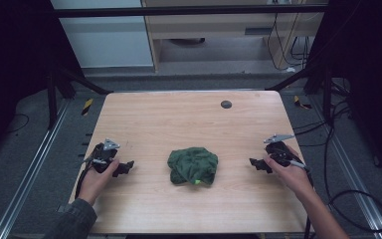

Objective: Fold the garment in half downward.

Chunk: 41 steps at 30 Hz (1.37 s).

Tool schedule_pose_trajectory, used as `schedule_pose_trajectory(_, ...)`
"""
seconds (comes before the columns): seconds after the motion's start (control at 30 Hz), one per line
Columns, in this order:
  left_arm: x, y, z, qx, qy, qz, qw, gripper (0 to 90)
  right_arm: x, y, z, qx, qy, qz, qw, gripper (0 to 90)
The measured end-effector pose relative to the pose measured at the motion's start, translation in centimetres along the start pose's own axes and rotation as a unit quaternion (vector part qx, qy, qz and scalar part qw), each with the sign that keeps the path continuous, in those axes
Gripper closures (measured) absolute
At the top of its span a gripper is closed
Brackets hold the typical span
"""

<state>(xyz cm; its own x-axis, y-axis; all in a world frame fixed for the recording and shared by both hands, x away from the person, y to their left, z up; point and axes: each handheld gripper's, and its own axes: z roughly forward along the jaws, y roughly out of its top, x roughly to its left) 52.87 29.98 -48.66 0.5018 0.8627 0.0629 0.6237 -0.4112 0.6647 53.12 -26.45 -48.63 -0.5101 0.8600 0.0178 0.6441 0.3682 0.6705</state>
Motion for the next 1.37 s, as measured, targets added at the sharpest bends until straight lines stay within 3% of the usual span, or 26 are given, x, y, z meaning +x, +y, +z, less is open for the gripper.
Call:
schedule_pose_trajectory(0.1, 0.3, 0.0, 0.5, -0.001, 0.003, -0.001, 1.0, 7.5, -0.2, 0.2, 0.5, -0.002, -0.003, 0.009, 1.0, 10.9)
schedule_pose_trajectory(0.17, 0.6, 0.0, 0.9, -0.004, 0.005, -0.004, 1.0, 7.5, -0.5, 0.4, 0.7, -0.012, -0.018, 0.016, 0.9996, 12.2)
schedule_pose_trajectory(0.27, 1.1, 0.0, 1.4, -0.008, 0.008, -0.017, 0.9998, 7.5, -0.8, 0.5, 1.2, -0.022, -0.026, 0.035, 0.9988, 12.4)
schedule_pose_trajectory(0.57, 1.6, 0.0, 2.4, -0.024, 0.007, -0.037, 0.999, 6.3, -1.4, 0.3, 2.5, -0.021, -0.042, 0.057, 0.9973, 11.3)
schedule_pose_trajectory(1.0, 1.1, -0.1, 2.7, -0.035, 0.007, -0.035, 0.9988, 3.0, -0.7, 0.1, 3.4, -0.044, -0.072, 0.058, 0.9948, 5.6)
schedule_pose_trajectory(1.17, 0.9, -0.1, 2.8, -0.032, 0.013, -0.044, 0.9984, 0.0, -0.1, 0.3, 3.6, -0.043, -0.091, 0.077, 0.9919, 4.0)
schedule_pose_trajectory(1.27, 1.0, -0.1, 2.8, -0.031, 0.012, -0.046, 0.9984, 0.0, 0.5, 0.5, 3.9, -0.042, -0.112, 0.1, 0.9877, 2.8)
schedule_pose_trajectory(1.37, 1.0, -0.1, 2.8, -0.031, 0.012, -0.046, 0.9984, 0.0, 0.7, 0.6, 4.0, -0.041, -0.12, 0.11, 0.9858, 2.1)
